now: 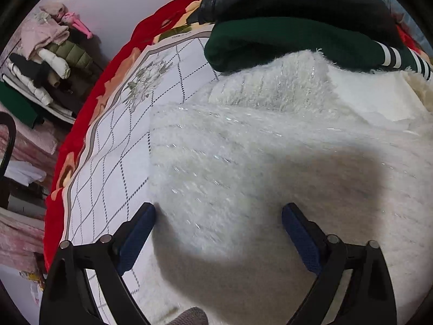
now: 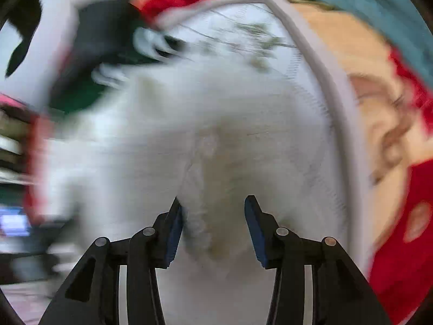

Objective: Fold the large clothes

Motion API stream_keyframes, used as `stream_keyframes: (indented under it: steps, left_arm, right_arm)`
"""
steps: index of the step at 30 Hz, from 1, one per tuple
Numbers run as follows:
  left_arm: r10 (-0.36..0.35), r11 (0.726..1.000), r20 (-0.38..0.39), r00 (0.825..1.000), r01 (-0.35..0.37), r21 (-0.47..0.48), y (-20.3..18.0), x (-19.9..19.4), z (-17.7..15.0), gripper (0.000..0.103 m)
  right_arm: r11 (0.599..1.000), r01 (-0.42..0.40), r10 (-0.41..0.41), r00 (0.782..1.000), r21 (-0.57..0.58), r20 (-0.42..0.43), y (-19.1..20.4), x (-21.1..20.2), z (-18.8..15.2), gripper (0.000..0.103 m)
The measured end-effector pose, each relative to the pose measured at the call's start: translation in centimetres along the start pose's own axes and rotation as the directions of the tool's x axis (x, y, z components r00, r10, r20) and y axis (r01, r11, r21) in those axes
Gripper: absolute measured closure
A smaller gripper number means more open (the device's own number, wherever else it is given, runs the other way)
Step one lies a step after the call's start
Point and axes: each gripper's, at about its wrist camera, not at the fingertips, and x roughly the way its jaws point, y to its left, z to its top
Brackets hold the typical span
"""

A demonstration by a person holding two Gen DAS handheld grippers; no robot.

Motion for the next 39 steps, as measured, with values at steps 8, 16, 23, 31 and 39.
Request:
stream_keyframes:
  steps: [8, 16, 23, 31, 39]
  left_arm:
    - [-0.081, 0.997, -0.023, 0.996, 0.081, 0.002, 1.0, 1.0, 0.4, 0.002]
    - [-0.117, 0.993, -0.015, 0.993, 0.117, 0.013, 1.8, 1.6, 1.1, 0.002]
    - [-0.145, 0.989, -0.049, 0.988, 0.146, 0.018, 3.8, 2.0, 1.1, 0.002]
    - [-0.163, 0.984, -0.002, 0.987, 0.163, 0.069, 1.8, -2.8, -0.1, 0.002]
    - [-0.093, 0.994, 0.042, 0.995, 0.09, 0.064, -3.7, -7.9, -3.5, 0.002]
  right_arm:
    - [0.996, 0.046, -0.051, 0.997, 0.073, 0.061, -2.0, -2.9, 2.3, 0.011]
    - [0.955, -0.116, 0.149, 0.983, 0.273, -0.105, -6.6, 2.3, 1.2, 0.081]
    - [0.706, -0.322, 0.485, 0.869, 0.631, -0.1, -8.0, 0.1, -3.1, 0.087]
    - [0.962, 0.038, 0.013, 0.983, 0.27, -0.184, -8.3, -5.3, -1.8, 0.057]
    - [0.987, 0.089, -0.119, 0.966, -0.137, -0.229, -3.5, -1.6, -0.3, 0.058]
